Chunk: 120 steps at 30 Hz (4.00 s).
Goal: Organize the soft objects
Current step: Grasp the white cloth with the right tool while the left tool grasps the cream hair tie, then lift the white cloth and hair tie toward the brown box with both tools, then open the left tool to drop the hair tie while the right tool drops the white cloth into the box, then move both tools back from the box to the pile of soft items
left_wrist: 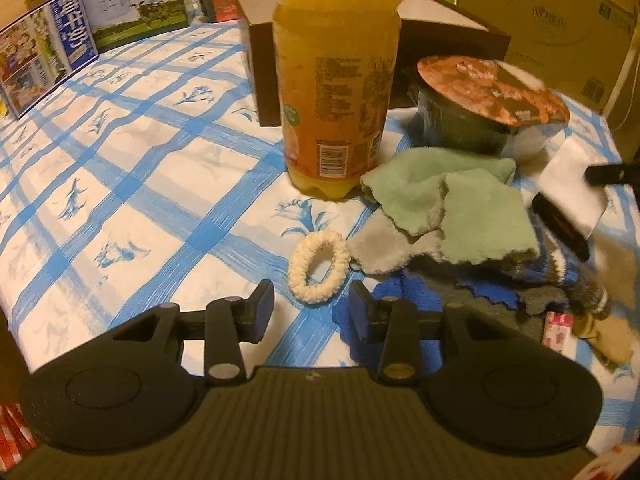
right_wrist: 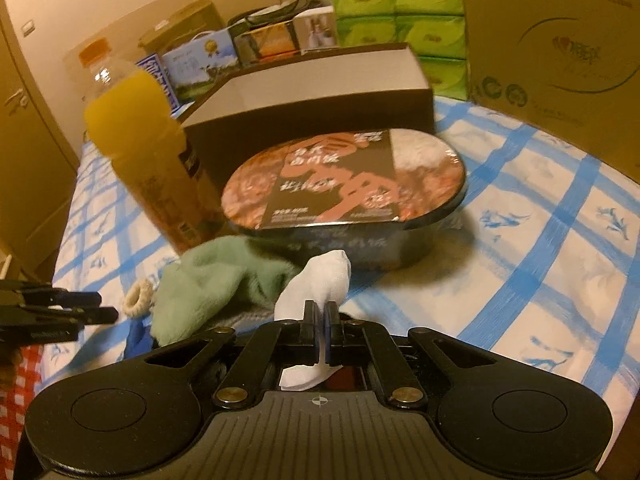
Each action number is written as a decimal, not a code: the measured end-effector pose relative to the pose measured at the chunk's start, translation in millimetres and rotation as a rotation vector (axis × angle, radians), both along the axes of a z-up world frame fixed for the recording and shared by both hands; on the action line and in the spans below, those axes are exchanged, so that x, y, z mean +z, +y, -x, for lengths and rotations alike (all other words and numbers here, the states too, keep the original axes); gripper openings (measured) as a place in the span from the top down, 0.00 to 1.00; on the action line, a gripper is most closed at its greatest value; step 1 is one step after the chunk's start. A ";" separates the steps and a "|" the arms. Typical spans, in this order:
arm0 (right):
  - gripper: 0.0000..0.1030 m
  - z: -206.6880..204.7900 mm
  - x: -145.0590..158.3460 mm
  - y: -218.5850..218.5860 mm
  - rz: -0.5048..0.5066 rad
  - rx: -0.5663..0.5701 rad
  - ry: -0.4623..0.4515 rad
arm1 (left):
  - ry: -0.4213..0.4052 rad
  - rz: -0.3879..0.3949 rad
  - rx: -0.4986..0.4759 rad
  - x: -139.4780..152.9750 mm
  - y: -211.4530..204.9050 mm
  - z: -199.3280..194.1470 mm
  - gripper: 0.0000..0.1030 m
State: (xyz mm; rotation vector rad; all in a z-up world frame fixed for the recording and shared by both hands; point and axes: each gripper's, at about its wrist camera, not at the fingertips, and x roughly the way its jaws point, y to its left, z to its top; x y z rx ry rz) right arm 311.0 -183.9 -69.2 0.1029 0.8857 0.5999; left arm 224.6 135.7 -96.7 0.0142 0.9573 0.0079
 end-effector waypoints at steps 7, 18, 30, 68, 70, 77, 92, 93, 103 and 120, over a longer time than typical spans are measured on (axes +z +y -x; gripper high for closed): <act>0.98 -9.1 -1.5 -13.8 0.005 -0.046 0.003 | 0.019 -0.029 -0.030 -15.1 0.4 -20.8 0.60; 0.98 -14.1 -4.7 -22.0 0.013 -0.074 0.010 | 0.017 -0.039 -0.097 -27.6 -1.5 -34.8 0.74; 0.98 -8.1 7.6 -29.5 -0.012 -0.071 -0.017 | -0.032 -0.022 -0.087 -0.5 -0.9 -10.1 0.85; 0.98 -201.1 90.4 -26.9 -0.175 0.032 -0.257 | -0.172 -0.009 0.162 135.4 -132.6 -238.8 0.82; 0.98 -215.4 81.5 -18.5 -0.173 0.034 -0.251 | -0.147 -0.010 0.198 128.7 -128.5 -253.8 0.82; 0.97 -243.7 49.9 5.8 -0.125 0.038 -0.212 | -0.101 -0.028 0.273 109.7 -122.5 -283.3 0.79; 0.51 -274.4 28.4 4.5 -0.231 -0.018 -0.113 | -0.056 -0.031 0.354 86.3 -107.3 -304.5 0.50; 0.51 -274.1 28.2 3.5 -0.229 -0.016 -0.109 | -0.056 -0.028 0.352 86.0 -107.4 -303.7 0.50; 0.50 -261.8 35.6 -9.4 -0.212 -0.032 -0.128 | -0.055 -0.003 0.337 91.1 -108.2 -295.8 0.50; 0.50 -241.7 58.1 -24.9 -0.217 -0.057 -0.159 | -0.090 0.027 0.268 112.9 -120.6 -275.3 0.50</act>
